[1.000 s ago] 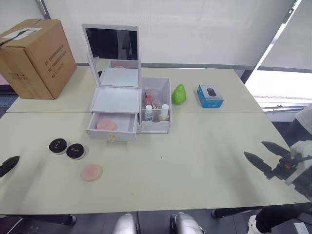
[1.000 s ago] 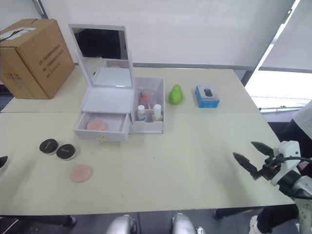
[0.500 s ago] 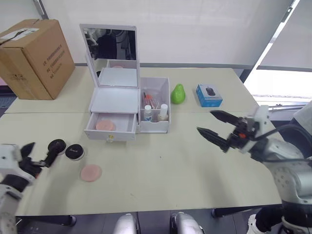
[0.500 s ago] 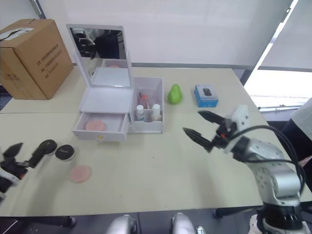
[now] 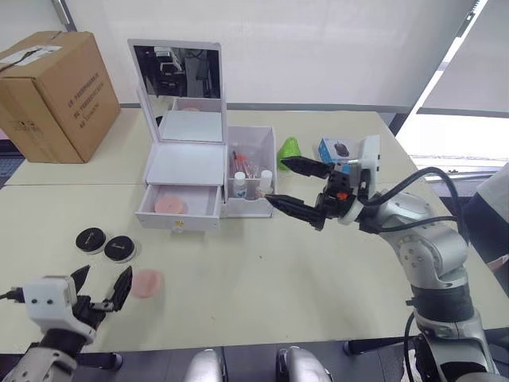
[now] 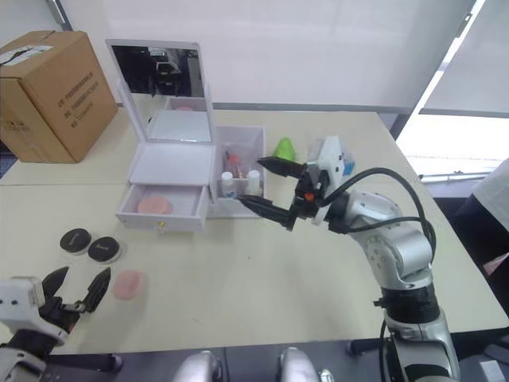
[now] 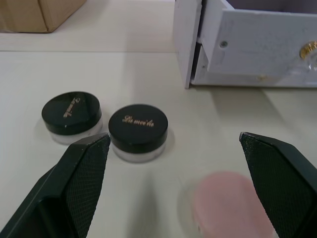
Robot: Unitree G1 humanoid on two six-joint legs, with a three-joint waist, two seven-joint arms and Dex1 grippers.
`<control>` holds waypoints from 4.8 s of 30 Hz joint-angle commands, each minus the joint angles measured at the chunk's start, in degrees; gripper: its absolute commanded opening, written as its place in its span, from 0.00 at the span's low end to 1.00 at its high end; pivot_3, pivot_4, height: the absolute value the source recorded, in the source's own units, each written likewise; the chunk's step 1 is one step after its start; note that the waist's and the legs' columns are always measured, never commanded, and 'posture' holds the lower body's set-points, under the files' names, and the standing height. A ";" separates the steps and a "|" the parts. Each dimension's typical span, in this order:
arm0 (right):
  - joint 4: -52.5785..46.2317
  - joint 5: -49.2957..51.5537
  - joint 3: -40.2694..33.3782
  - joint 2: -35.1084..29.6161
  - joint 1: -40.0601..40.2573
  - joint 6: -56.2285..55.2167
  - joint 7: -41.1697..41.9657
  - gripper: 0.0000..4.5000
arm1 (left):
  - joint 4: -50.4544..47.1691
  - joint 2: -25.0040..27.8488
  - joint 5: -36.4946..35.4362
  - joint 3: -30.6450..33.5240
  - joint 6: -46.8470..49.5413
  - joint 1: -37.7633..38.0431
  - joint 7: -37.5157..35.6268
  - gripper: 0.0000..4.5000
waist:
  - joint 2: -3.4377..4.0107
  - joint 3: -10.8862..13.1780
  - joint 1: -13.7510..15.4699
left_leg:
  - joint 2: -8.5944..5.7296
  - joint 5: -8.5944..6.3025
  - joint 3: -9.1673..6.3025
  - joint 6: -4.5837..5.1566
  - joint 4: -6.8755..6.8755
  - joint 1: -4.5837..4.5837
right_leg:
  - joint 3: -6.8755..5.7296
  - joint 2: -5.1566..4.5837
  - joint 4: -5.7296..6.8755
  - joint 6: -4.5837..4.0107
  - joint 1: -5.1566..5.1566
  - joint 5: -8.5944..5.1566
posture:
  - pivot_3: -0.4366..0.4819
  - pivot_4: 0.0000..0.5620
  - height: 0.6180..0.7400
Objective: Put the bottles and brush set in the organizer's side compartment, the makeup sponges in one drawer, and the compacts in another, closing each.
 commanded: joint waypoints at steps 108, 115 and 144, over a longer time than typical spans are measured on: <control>-11.86 -2.24 2.11 4.43 4.45 -0.96 -12.99 1.00 | 38.31 32.05 3.58 -30.02 13.40 -69.26 -36.01 0.99 | 0.19 -0.09 0.03 | 0.04 0.05 -0.59 0.04 -0.01 -0.02 | 0.21 0.65 0.05 -0.31 0.02 0.02 | 0.48 0.27 1.00; -12.40 -2.14 1.97 4.03 4.90 -0.53 -13.52 1.00 | 36.61 36.33 0.06 -22.99 15.64 -68.09 -37.29 0.99 | 0.18 -0.08 -0.15 | 0.06 0.05 -0.63 0.05 0.00 0.00 | 0.22 0.71 0.07 -0.30 -0.01 0.03 | 0.48 0.27 1.00; -12.61 -1.67 1.74 3.72 4.27 0.53 -12.94 1.00 | 35.04 34.85 5.26 -21.25 11.92 -55.29 -30.94 0.01 | 0.29 0.02 0.17 | 0.06 0.04 -0.51 0.04 -0.01 -0.02 | 0.08 0.53 0.06 -0.31 0.01 0.02 | 0.48 0.27 1.00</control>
